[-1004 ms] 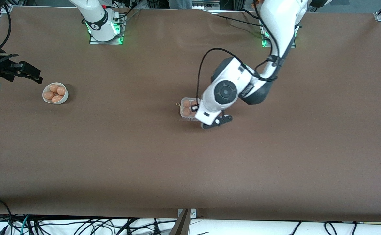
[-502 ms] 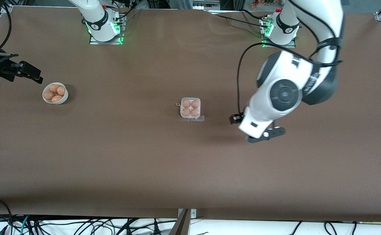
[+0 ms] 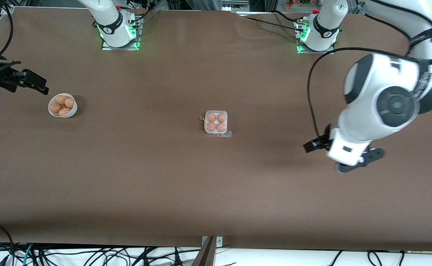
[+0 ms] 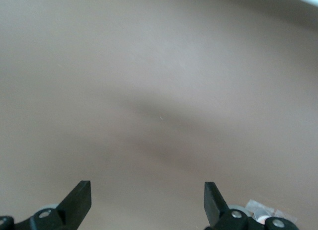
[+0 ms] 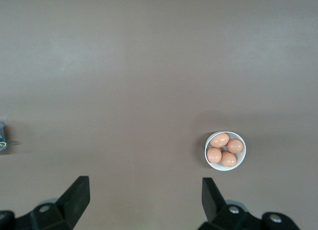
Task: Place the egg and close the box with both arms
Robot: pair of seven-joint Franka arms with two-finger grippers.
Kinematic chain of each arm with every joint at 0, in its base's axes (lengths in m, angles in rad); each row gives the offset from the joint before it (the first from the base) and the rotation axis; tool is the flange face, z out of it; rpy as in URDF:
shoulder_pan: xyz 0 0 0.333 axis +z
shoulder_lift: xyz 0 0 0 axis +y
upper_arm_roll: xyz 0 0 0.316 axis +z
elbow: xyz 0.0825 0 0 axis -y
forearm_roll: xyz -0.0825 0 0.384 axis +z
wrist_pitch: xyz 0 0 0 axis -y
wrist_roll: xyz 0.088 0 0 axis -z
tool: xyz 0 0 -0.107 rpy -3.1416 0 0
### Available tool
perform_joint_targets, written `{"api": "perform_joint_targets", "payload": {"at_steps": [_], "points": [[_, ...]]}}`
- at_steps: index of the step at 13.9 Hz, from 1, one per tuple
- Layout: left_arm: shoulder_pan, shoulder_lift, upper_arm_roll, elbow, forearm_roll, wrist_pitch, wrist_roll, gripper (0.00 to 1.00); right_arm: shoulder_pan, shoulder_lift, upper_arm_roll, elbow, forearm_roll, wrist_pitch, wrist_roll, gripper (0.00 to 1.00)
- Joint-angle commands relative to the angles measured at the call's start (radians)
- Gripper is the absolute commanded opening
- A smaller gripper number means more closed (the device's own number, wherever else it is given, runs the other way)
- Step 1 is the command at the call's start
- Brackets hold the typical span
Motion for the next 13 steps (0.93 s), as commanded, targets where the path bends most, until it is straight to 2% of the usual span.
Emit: {"api": "perform_joint_targets", "payload": {"at_steps": [1,4,9,13], "points": [[0.096,-0.110,-0.018,-0.052,0.020,-0.033,0.188,1.00,-0.002,-0.006,0.003,-0.002,0.014,0.004,0.011,1.00],[0.179,-0.245,-0.018,-0.173,0.017,-0.033,0.328,1.00,-0.002,-0.006,0.003,-0.002,0.014,0.004,0.012,1.00],[0.247,-0.423,-0.018,-0.368,0.016,-0.031,0.448,1.00,-0.002,-0.006,0.003,-0.002,0.014,0.002,0.011,1.00],[0.281,-0.495,-0.018,-0.469,0.017,-0.019,0.529,1.00,-0.004,-0.006,0.003,-0.002,0.014,0.002,0.011,1.00]]}}
